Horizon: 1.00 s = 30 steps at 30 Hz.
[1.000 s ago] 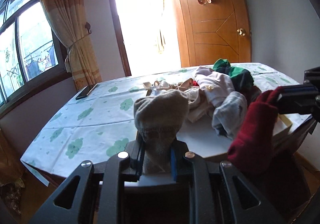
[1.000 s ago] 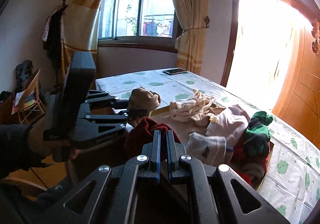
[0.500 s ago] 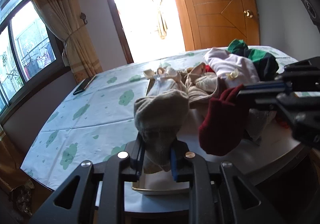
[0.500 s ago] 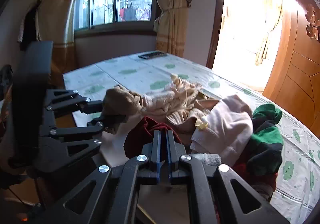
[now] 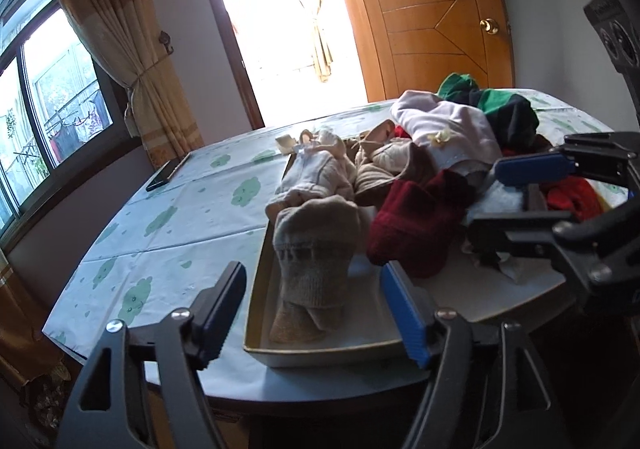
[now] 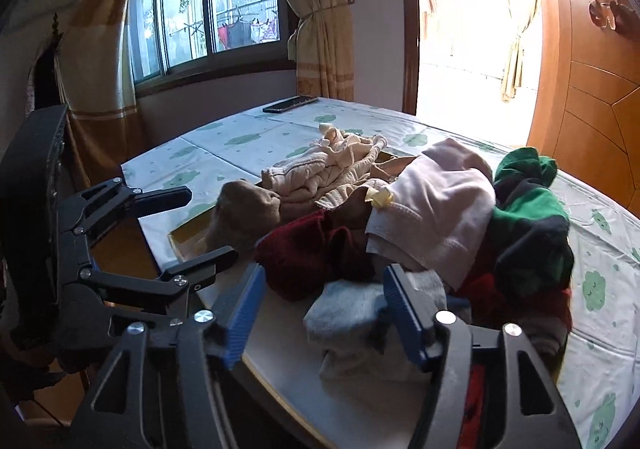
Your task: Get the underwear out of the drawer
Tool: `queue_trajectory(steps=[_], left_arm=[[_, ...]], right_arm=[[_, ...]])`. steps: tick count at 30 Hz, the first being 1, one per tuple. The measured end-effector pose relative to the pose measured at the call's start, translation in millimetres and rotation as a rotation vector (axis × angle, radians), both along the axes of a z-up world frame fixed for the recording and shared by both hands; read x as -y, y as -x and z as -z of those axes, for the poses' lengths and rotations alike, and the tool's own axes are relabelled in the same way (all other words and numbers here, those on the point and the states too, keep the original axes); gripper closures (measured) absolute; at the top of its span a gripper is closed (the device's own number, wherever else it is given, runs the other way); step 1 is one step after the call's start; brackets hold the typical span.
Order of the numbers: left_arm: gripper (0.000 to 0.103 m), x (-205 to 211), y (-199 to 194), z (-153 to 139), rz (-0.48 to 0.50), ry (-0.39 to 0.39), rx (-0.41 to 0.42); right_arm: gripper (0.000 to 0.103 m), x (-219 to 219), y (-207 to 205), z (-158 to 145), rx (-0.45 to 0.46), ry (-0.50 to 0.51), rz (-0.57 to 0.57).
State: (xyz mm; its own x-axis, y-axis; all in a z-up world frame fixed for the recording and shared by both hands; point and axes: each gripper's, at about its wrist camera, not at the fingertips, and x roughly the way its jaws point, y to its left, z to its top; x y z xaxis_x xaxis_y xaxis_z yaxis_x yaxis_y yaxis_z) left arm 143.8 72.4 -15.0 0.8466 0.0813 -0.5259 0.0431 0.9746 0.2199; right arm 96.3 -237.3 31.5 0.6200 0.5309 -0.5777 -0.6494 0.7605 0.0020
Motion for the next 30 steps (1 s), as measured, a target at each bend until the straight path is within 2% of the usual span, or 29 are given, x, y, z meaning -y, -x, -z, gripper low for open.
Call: queue_trajectory(steps=[9, 15, 23, 30], left_arm=[[0.024, 0.4, 44.5, -8.0, 0.018, 0.128, 0.027], [0.015, 8.8, 89.4, -19.0, 0.022, 0.196, 0.099], [0.008, 27.0, 135.6, -31.6, 0.028, 0.192, 0.197], [0.003, 39.9, 147.1, -33.4, 0.051, 0.164, 0.208]], right_arm=[[0.031, 33.8, 49.4, -6.7, 0.014, -0.051, 0.023], [0.023, 65.9, 97.5, -18.7, 0.087, -0.156, 0.083], [0.02, 80.8, 149.8, -25.1, 0.228, -0.209, 0.128], [0.019, 88.1, 165.5, -27.4, 0.259, -0.225, 0.134]])
